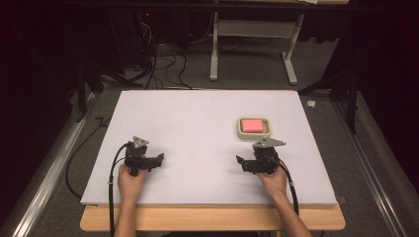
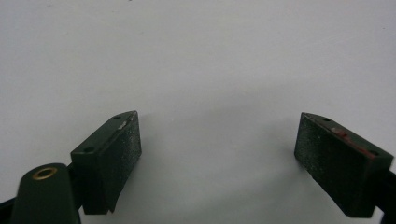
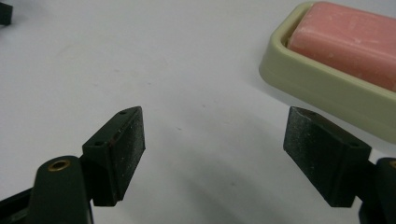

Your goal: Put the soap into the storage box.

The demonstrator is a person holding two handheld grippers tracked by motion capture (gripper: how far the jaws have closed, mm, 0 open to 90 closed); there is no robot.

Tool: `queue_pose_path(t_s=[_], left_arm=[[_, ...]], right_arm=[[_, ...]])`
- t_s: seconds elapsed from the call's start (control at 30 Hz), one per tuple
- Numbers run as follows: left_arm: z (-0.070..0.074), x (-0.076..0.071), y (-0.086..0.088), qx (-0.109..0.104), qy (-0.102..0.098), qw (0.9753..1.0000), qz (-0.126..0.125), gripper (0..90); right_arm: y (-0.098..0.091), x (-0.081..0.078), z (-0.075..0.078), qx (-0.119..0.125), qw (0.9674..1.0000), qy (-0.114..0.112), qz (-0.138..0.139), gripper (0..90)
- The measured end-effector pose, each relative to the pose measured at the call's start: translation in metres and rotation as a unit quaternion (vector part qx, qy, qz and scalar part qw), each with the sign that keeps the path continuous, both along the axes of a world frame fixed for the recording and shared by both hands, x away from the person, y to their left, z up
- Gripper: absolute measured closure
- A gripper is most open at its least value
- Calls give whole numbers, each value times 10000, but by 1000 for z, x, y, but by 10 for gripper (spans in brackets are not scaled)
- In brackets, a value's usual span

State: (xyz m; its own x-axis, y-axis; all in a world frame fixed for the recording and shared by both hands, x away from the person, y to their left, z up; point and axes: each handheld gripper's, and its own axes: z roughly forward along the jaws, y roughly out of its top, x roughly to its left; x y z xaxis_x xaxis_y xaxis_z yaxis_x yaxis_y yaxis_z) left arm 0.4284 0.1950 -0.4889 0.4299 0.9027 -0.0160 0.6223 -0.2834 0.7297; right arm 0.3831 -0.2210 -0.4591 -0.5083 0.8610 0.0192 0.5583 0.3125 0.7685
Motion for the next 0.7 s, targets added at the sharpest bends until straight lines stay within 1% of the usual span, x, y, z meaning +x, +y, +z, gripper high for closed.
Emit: queue_pose_path(t_s=[0.07,0.1,0.2,0.37,0.4,0.47,0.7], left_arm=[[0,0,0,-1,0,10000,1,151],[0,0,0,0,0,10000,0,151],[0,0,0,1,0,10000,0,151],[0,0,0,-1,-1,10000,1,151],[0,0,0,1,-1,10000,1,151],[0,0,0,1,-1,10000,1,151],[0,0,0,1,-2,10000,1,151]], right_arm=[[1,1,-5,-36,10000,71,-16,214],[1,2,-9,-114,9999,113,-43,214],[2,3,-13,-118,9998,177,-31,212],[5,5,-22,-273,9992,308,-11,205],[6,6,-24,-335,9988,345,-5,198],[7,5,-24,-373,9988,313,-10,198],[6,6,-25,-365,9988,328,-6,190]])
